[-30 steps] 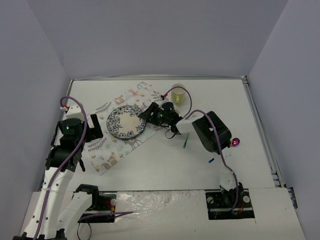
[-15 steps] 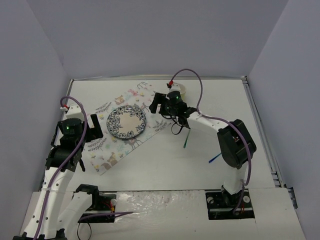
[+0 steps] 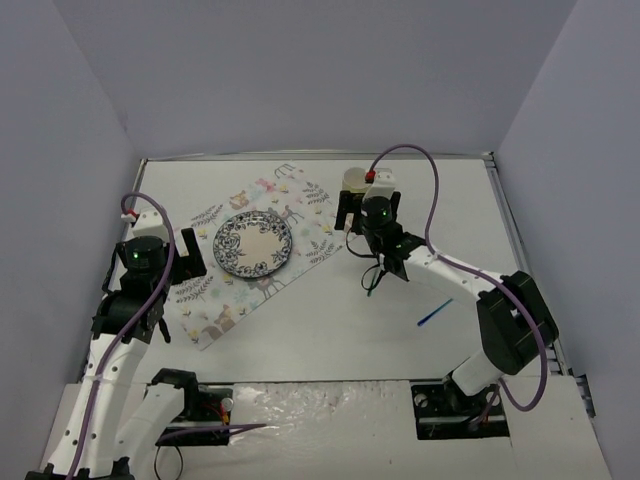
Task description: Set the dinner table for one person
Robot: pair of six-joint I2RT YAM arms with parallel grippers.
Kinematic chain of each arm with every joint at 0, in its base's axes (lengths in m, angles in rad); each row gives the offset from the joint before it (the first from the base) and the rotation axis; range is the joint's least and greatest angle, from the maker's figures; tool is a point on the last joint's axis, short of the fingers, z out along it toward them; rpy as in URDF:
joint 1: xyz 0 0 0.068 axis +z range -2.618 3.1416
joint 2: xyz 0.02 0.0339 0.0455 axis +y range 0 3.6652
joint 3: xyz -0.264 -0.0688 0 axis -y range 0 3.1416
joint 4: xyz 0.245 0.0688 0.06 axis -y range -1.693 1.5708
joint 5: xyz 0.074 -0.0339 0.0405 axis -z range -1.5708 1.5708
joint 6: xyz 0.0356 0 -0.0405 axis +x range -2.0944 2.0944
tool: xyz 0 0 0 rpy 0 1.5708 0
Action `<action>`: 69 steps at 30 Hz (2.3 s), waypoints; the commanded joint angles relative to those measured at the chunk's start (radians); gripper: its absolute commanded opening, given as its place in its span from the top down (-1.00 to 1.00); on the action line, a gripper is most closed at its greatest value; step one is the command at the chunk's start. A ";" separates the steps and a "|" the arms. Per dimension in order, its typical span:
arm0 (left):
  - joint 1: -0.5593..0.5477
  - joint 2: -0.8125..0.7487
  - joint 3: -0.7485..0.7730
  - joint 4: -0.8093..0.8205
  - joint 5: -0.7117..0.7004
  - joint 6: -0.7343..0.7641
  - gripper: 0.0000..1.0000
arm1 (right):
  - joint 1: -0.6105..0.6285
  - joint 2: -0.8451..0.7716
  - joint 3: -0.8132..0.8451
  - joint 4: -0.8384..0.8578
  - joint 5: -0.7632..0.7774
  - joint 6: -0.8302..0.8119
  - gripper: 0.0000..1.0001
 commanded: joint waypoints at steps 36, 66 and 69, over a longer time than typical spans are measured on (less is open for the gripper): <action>0.004 -0.002 0.012 0.048 -0.008 -0.006 -0.94 | -0.134 0.286 0.136 0.321 -0.030 -0.045 -0.03; 0.004 -0.011 0.013 0.049 -0.003 -0.005 -0.94 | -0.102 0.411 0.271 0.285 0.047 -0.070 0.32; 0.004 -0.012 0.014 0.048 -0.004 -0.005 -0.94 | -0.104 0.422 0.283 0.278 0.054 -0.070 0.33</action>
